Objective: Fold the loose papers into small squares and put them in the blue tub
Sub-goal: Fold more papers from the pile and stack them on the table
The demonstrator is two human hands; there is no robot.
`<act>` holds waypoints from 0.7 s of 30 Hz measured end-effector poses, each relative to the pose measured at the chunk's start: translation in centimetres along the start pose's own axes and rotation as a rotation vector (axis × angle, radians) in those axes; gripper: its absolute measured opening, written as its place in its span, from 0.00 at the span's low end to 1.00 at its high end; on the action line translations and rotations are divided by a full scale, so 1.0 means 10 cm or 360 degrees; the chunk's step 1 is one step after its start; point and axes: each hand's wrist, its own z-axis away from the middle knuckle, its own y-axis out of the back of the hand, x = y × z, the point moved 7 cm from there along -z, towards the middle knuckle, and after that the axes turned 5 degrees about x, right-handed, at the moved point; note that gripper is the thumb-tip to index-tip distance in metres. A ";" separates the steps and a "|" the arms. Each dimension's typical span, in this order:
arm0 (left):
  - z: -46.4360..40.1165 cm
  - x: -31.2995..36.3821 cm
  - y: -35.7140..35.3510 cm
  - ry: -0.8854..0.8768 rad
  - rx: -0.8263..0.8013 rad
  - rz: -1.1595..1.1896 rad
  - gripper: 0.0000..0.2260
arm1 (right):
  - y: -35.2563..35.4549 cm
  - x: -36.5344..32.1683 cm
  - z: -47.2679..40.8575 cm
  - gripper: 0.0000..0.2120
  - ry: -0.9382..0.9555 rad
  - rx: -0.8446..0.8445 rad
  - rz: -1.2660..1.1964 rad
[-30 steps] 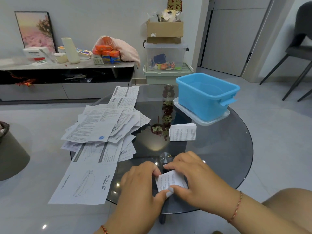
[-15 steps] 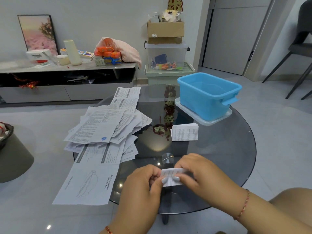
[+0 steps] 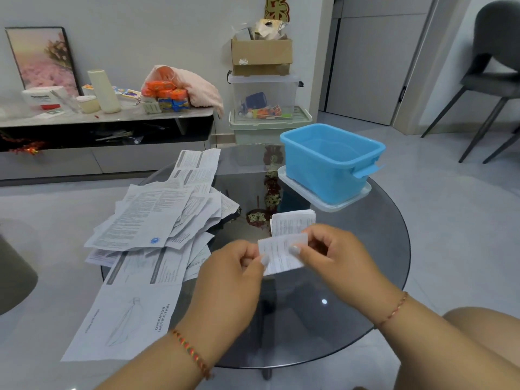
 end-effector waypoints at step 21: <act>-0.70 -0.05 -0.59 0.0016 0.0075 -0.0666 0.08 | 0.00 0.54 -0.45 0.19 -0.0240 0.0474 0.0498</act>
